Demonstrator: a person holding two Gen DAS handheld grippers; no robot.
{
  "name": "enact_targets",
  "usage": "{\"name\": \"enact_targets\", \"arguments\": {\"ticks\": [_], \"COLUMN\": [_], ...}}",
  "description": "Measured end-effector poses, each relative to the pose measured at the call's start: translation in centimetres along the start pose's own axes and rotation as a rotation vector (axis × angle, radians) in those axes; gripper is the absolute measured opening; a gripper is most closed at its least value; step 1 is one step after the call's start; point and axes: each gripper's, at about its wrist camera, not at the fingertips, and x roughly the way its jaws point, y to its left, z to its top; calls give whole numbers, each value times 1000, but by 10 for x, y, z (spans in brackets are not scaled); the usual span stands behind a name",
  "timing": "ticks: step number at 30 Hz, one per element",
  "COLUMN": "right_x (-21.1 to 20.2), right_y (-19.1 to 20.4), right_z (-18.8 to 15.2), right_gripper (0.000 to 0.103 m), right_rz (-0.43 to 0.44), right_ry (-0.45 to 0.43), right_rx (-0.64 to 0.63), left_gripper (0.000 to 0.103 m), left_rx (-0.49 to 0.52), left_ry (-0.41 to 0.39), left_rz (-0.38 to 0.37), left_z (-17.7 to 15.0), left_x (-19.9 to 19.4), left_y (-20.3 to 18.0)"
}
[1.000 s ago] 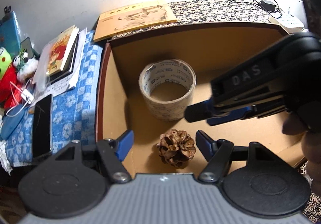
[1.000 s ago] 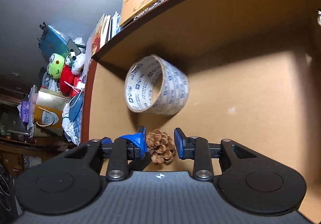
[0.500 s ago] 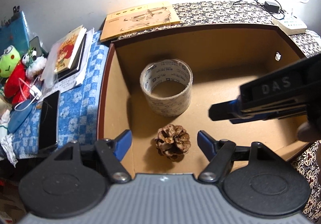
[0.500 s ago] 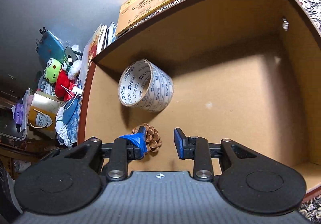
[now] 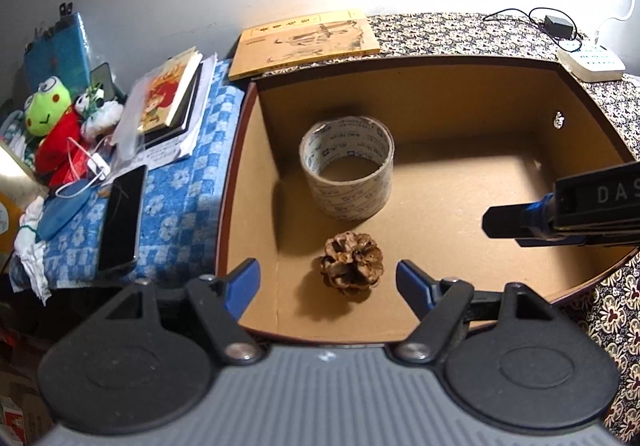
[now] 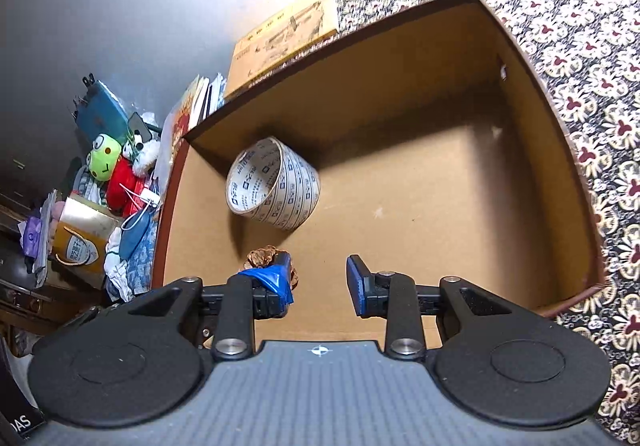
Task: Organize rigid objects
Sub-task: 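Open the right gripper to release the pine cone, then withdraw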
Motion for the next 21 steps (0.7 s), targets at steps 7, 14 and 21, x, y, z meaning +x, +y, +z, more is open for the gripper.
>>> {"name": "enact_targets", "arguments": {"ticks": [7, 14, 21], "right_x": [-20, -38, -55], "right_y": [-3, -10, -15], "right_z": [-4, -11, -17], "right_gripper": [14, 14, 14], "right_rz": [14, 46, 73], "right_ry": [-33, -37, -45], "right_rx": [-23, -42, -73], "left_gripper": [79, 80, 81], "left_rx": [-22, -52, -89], "left_ry": [-22, -37, -39], "left_rz": [23, 58, 93], "left_z": [-5, -12, -19], "left_x": [-18, -35, -51], "left_y": [-4, -9, -15]}}
